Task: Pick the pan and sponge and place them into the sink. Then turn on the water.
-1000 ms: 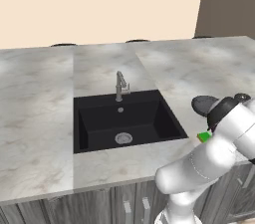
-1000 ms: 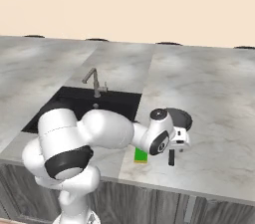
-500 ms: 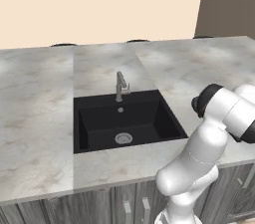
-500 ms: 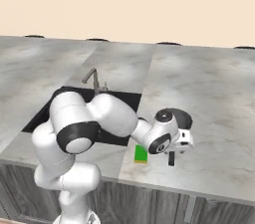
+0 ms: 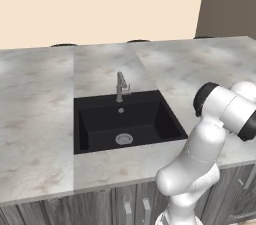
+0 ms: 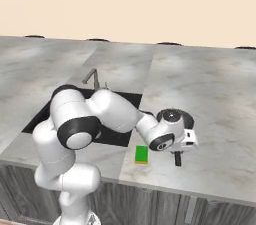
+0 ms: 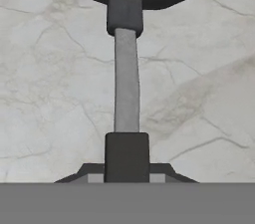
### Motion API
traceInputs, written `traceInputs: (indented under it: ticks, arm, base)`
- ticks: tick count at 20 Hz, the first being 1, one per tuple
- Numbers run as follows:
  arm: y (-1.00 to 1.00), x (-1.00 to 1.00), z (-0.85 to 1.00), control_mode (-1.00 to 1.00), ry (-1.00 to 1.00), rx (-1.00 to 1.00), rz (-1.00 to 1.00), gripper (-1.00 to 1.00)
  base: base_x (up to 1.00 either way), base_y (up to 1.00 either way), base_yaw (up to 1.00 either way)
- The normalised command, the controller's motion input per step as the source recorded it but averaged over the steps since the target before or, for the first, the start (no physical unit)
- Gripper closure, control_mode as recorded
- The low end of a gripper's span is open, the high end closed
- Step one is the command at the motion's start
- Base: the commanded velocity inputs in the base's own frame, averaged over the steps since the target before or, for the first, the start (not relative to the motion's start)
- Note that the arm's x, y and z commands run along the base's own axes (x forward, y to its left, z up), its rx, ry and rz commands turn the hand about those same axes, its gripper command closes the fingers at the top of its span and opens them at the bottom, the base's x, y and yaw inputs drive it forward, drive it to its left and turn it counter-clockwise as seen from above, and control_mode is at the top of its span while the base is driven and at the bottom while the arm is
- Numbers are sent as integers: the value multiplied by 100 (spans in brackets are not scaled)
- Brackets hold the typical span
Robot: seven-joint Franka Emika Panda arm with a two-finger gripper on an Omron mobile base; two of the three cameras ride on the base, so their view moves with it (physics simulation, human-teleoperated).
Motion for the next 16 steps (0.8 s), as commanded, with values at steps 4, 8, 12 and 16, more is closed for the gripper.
traceInputs:
  ticks: [4, 8, 12, 16]
  arm:
    - [16, 0, 58, -100, -1, 0, 2, 100]
    - [22, 0, 67, -100, 0, 0, 6, 100]
    - [34, 0, 59, -100, -4, 0, 9, 100]
    - [31, -3, 71, -100, -10, 0, 14, 100]
  base:
    - [0, 0, 0]
    - [0, 0, 0]
    - [0, 0, 0]
    - [0, 0, 0]
